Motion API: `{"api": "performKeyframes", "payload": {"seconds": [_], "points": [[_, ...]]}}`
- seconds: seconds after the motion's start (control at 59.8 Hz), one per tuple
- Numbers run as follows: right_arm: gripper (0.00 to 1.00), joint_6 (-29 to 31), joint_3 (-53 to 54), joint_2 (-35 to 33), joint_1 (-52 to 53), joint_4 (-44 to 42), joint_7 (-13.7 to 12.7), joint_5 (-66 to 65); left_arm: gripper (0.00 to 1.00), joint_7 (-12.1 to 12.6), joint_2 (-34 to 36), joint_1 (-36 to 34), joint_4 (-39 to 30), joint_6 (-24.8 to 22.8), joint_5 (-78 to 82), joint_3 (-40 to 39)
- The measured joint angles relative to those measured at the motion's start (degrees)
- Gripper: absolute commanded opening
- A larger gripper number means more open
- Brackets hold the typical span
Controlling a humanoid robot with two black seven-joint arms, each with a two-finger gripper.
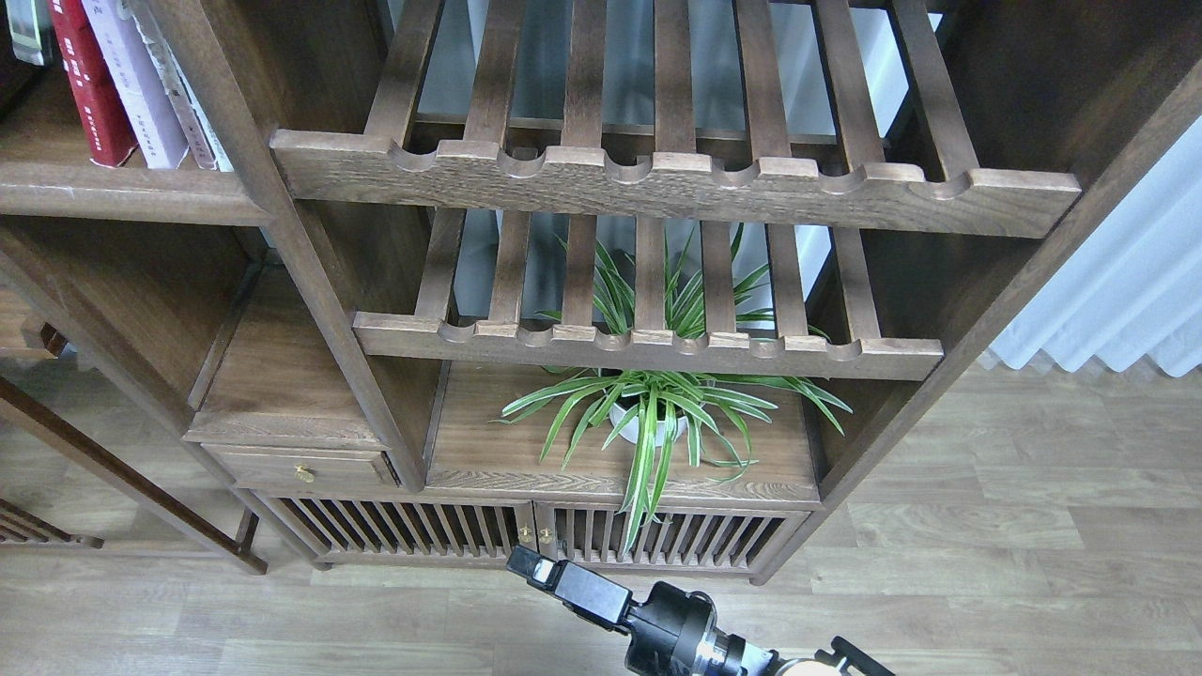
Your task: Organize books on shelf
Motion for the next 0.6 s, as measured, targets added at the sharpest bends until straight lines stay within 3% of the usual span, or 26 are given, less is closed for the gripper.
{"api": "performKeyframes", "payload": {"seconds": [0.284,0.602], "points": [[0.99,0.0,1.7,0.0,0.0,0.1,1.0,0.4,0.62,0.0,3.8,5.5,-4.1,0.0,-9.5,-1.0],[0.99,0.0,5.0,0.0,0.2,3.1,3.1,1.2,0.66,0.3,9.3,23.0,-14.8,0.0,-25.5,-5.4]]}}
